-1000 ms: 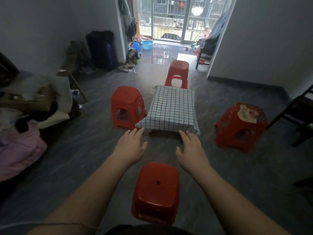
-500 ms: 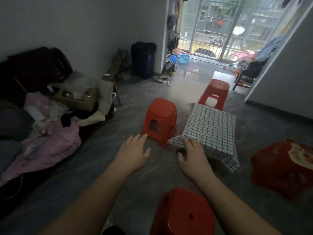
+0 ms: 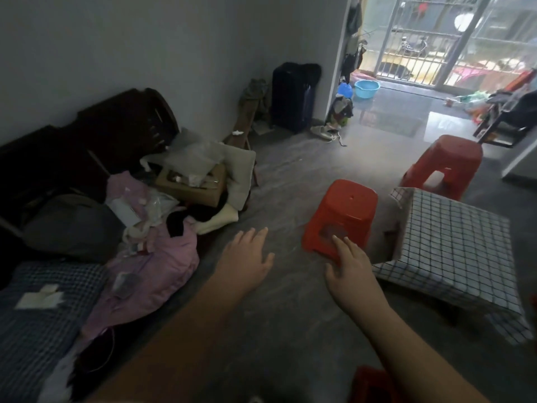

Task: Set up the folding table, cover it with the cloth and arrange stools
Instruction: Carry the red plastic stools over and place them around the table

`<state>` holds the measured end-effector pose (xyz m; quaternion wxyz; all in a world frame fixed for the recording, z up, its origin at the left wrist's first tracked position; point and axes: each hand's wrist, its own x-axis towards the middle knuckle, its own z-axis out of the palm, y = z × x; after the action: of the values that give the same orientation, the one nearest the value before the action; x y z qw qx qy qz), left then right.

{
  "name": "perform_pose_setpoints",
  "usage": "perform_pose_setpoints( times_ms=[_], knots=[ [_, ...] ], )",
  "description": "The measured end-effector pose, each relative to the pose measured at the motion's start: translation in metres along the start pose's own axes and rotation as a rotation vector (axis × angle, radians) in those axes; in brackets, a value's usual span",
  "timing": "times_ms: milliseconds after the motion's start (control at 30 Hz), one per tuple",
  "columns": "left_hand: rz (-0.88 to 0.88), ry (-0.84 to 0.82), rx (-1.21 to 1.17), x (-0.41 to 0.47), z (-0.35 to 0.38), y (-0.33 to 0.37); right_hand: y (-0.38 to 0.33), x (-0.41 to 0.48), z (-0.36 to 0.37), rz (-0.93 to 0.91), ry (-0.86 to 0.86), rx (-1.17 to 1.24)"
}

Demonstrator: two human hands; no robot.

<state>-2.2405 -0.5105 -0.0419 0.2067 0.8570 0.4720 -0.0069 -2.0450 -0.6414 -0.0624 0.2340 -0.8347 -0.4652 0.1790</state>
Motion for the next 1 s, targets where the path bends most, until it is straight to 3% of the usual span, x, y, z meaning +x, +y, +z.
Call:
perform_pose_setpoints(
  times_ms=[367, 1000],
  knots=[
    [0.031, -0.019, -0.022, 0.143, -0.016, -0.041, -0.017, 0.139, 0.023, 0.054, -0.035, -0.026],
    [-0.040, -0.035, 0.050, 0.505, -0.079, -0.040, -0.038, 0.519, -0.019, -0.050, -0.182, -0.126]
  ],
)
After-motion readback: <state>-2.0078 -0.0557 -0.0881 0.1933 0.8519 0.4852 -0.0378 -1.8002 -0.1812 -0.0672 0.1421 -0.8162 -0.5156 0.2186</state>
